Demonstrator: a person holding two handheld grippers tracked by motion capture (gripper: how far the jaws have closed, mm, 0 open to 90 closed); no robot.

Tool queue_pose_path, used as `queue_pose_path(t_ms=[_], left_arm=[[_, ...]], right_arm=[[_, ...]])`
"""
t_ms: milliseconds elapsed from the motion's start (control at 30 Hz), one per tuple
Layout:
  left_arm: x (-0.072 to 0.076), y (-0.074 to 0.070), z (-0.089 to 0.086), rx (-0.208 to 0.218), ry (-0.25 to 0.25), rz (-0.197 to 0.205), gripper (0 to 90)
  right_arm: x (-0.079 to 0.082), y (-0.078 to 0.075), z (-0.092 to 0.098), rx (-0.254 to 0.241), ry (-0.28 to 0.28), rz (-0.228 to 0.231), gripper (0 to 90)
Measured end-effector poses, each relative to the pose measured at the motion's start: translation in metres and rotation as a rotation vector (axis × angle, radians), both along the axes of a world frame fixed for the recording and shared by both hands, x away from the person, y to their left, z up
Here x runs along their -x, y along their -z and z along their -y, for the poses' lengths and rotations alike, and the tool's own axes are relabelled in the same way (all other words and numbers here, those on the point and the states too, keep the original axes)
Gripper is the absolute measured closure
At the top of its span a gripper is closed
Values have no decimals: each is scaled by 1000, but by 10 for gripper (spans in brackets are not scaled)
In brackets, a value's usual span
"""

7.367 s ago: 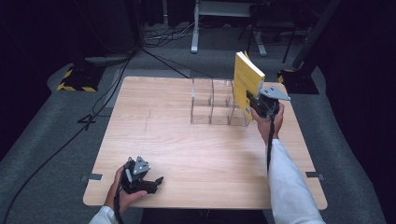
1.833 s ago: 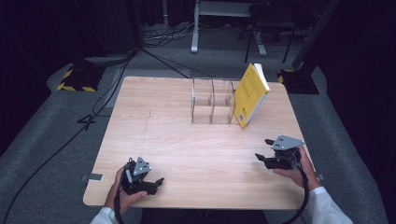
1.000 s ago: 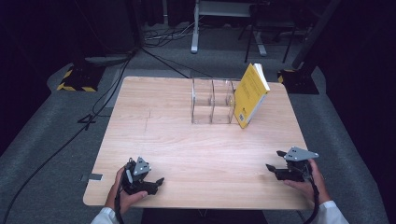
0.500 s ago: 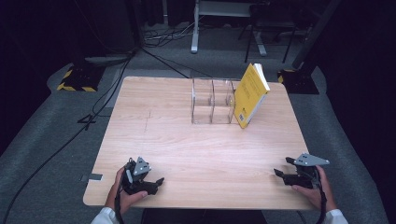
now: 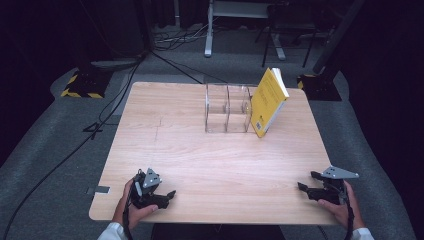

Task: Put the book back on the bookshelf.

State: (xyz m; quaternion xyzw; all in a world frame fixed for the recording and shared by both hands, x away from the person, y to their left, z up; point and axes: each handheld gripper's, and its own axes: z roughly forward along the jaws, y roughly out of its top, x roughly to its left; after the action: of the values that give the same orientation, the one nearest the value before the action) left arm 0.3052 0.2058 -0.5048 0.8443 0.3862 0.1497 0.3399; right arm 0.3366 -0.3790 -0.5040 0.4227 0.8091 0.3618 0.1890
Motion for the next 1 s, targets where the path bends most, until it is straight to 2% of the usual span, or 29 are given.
queue_pose_path(t_ms=[1000], left_arm=[[2,0,0,7,-2,-3,157]], right_arm=[[0,0,0,3,14,3,240]])
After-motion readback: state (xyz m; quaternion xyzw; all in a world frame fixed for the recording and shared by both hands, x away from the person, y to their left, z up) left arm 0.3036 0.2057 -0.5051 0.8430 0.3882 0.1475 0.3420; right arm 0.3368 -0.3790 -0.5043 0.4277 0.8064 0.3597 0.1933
